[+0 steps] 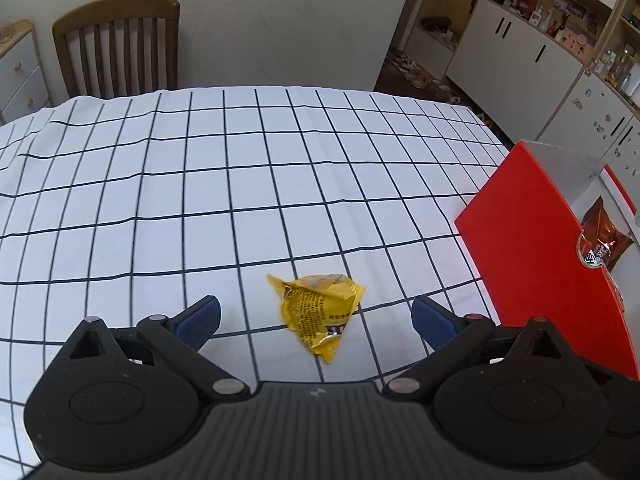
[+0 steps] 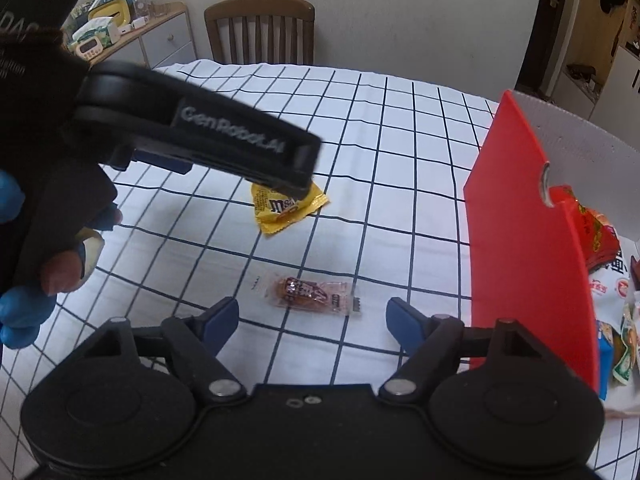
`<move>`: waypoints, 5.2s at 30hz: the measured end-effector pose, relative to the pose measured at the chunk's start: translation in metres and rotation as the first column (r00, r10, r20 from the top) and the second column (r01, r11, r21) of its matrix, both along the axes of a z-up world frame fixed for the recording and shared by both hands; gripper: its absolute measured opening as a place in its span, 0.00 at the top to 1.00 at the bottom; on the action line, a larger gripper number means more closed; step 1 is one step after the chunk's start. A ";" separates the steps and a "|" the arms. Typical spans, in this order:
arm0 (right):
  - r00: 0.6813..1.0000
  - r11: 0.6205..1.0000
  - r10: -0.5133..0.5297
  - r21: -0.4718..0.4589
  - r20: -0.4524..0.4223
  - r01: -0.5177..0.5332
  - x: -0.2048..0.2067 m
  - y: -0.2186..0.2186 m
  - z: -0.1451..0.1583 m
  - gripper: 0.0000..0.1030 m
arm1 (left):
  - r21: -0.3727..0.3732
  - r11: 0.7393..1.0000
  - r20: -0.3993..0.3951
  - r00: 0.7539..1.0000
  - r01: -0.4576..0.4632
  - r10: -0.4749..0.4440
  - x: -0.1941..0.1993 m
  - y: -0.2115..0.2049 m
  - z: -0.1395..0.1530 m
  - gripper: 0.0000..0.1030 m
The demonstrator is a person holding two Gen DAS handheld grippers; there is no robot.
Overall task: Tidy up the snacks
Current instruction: 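Withdraw both tools from the box toward the yellow candy and brown candy, then grasp the yellow candy packet with the left tool while the right tool grasps the brown wrapped candy, then carry the yellow candy and brown candy in both tools over the red box, then lower and release both candies into the box with both tools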
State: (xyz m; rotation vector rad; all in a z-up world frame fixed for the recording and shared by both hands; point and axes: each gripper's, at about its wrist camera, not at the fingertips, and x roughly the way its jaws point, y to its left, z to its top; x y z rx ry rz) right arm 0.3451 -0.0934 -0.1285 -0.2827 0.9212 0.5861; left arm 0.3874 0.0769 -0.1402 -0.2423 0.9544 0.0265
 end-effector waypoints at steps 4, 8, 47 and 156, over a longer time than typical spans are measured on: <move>1.000 1.000 0.023 -0.017 0.011 -0.023 0.002 0.005 -0.005 0.29 | -0.012 1.000 -0.012 1.000 0.009 -0.009 0.004 0.000 -0.005 0.08; 0.994 0.995 0.089 -0.054 0.060 -0.086 -0.003 0.010 -0.005 0.32 | -0.012 1.000 -0.024 1.000 0.016 -0.016 0.009 -0.002 -0.010 0.20; 1.000 0.998 0.003 -0.063 0.000 -0.003 -0.048 -0.022 0.026 0.88 | -0.032 0.999 -0.061 0.998 -0.014 0.012 -0.078 -0.010 0.002 0.66; 0.967 0.966 -0.250 0.061 -0.044 0.252 0.121 -0.292 0.065 0.75 | 0.121 0.978 -0.074 0.984 0.172 -0.164 0.038 -0.316 0.049 0.35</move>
